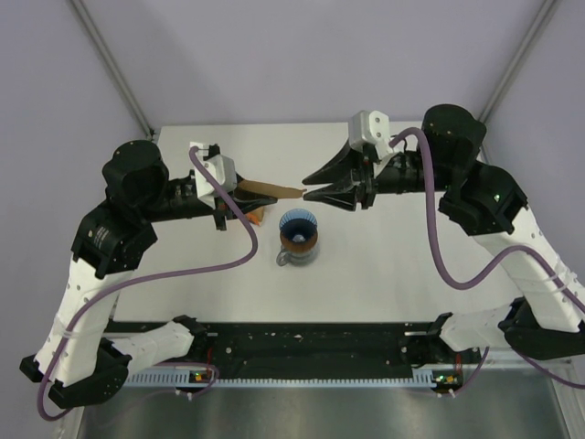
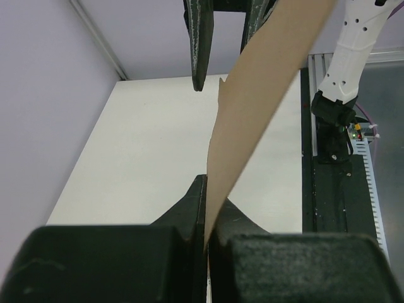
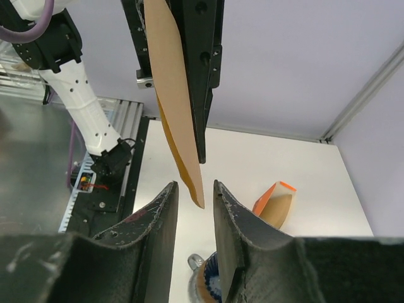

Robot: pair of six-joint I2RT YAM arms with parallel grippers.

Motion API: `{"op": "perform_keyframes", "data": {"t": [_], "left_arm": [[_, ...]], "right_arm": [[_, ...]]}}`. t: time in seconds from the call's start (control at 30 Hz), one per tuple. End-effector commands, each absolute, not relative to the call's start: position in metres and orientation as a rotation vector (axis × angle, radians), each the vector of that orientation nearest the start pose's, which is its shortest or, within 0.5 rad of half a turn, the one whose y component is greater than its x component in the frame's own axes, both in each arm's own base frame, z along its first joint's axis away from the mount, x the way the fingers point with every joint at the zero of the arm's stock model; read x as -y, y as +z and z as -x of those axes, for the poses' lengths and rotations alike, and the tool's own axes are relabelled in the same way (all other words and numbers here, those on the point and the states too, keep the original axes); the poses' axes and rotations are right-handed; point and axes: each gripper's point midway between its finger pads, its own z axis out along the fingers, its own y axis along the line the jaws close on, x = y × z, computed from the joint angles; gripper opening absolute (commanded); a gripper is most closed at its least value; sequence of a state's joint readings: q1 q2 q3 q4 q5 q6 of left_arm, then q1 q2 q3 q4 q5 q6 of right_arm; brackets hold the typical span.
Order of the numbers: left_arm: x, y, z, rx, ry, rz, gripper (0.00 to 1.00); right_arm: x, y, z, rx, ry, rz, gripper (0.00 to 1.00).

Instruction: Place the coffee filter in the dripper

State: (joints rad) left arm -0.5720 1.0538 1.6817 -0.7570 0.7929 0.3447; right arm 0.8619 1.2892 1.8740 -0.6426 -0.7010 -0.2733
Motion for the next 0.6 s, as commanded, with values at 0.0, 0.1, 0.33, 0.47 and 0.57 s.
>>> {"op": "perform_keyframes", "data": {"t": [0.0,0.1,0.33,0.47,0.57], "left_arm": [[0.2321,0.4857,-0.1433,-1.12,-0.822,-1.262,0.0],[0.2321,0.4855,-0.1427,-1.119,-0.823,-1.263,0.0],[0.2315,0.4861,-0.142,-1.118,-0.822,-1.263,0.0],[0.2314,0.4864,-0.1424,-1.117,-0.821,-1.261,0.0],[0.2316,0.4869,-0.1429,-1.118,-0.82,-1.26,0.0]], "right_arm": [[-0.3175,0.5175,-0.1309,-1.007,0.995,1.337,0.28],[-0.3149,0.5234,-0.1324,-1.004,0.977,1.319,0.24],[-0.3146,0.5222,-0.1357,-1.019,0.959,1.315,0.15],[-0.3157,0.5184,-0.1345,-1.025,0.971,1.326,0.13],[-0.3164,0.517,-0.133,-1.024,0.982,1.333,0.16]]}}
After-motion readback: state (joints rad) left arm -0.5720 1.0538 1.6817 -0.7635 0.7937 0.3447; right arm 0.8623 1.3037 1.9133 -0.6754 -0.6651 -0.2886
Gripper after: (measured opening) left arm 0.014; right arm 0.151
